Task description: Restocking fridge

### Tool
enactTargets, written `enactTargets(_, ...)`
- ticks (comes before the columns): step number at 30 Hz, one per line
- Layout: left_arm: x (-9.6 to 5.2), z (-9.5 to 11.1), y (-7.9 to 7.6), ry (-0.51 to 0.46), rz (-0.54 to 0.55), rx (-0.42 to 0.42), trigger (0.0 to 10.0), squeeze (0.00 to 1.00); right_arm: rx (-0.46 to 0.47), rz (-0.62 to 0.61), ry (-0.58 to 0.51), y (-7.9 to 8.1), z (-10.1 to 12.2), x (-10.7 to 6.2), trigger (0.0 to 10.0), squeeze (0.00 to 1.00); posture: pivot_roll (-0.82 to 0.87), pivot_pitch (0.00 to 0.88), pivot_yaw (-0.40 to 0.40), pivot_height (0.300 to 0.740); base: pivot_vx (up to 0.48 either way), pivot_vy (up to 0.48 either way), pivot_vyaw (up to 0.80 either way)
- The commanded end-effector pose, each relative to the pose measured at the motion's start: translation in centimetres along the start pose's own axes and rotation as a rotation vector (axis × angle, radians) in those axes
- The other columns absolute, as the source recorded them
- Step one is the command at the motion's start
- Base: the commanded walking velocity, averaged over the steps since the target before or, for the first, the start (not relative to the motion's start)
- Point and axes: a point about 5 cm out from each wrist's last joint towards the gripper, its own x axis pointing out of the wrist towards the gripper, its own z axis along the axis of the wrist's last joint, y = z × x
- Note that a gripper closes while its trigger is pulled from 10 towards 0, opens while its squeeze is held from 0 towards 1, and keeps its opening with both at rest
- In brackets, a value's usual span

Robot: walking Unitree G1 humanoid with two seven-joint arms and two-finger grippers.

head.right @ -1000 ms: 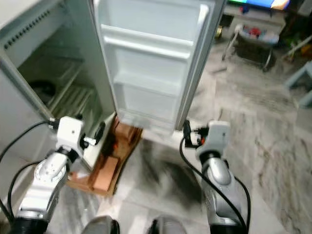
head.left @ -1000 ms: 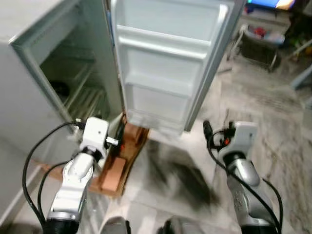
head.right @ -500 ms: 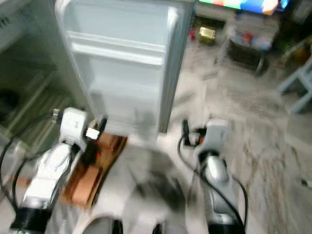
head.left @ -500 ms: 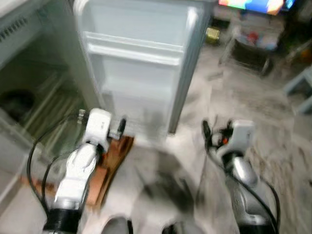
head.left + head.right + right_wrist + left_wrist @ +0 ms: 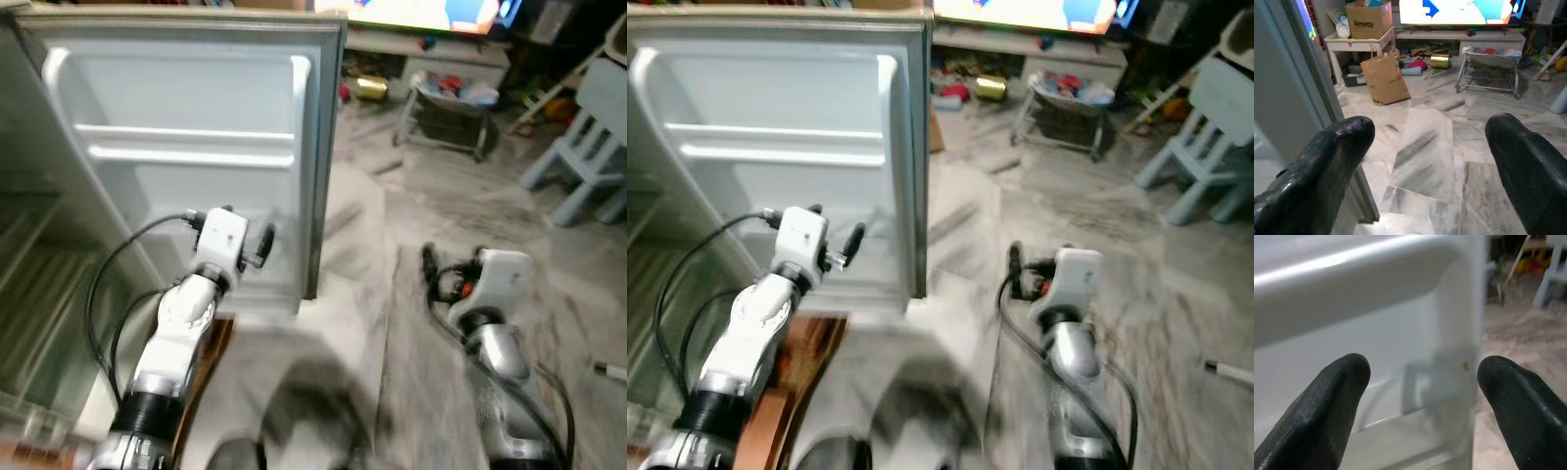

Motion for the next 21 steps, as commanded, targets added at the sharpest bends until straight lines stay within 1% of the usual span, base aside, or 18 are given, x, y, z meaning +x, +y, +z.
enactTargets(1, 0.3, 0.4, -0.8, -0.018, -0.018, 0.001, 10.0, 0.0, -0.02, -0.021, -0.006, -0.8, 0.2, -0.2, 10.0, 0.0, 0.02, 0.089, -0.036, 0.74, 0.48, 0.0, 0.0)
enactTargets(4, 0.3, 0.4, -1.1, -0.014, -0.024, -0.005, 10.0, 0.0, -0.022, -0.018, -0.007, -0.8, 0.2, -0.1, 10.0, 0.0, 0.02, 0.089, -0.037, 0.74, 0.48, 0.0, 0.0)
enactTargets(9, 0.5, 0.2, -1.2, -0.012, -0.026, -0.002, 10.0, 0.0, -0.025, -0.019, -0.008, -0.8, 0.2, -0.1, 10.0, 0.0, 0.02, 0.089, -0.037, 0.74, 0.48, 0.0, 0.0)
enactTargets(16, 1.6, 0.5, -0.6, -0.007, -0.008, 0.016, 10.0, 0.0, -0.026, -0.018, -0.009, -0.8, 0.2, -0.1, 10.0, 0.0, 0.02, 0.088, -0.039, 0.74, 0.48, 0.0, 0.0)
enactTargets(20, 1.8, 0.6, -0.4, -0.005, 0.002, 0.021, 10.0, 0.0, -0.027, -0.019, -0.008, -0.8, 0.2, 0.0, 10.0, 0.0, 0.02, 0.088, -0.04, 0.74, 0.48, 0.0, 0.0)
enactTargets(21, 2.1, 0.6, -0.4, -0.001, 0.005, 0.026, 10.0, 0.0, -0.029, -0.02, -0.006, -0.9, 0.1, 0.0, 10.0, 0.0, 0.02, 0.088, -0.041, 0.74, 0.48, 0.0, 0.0)
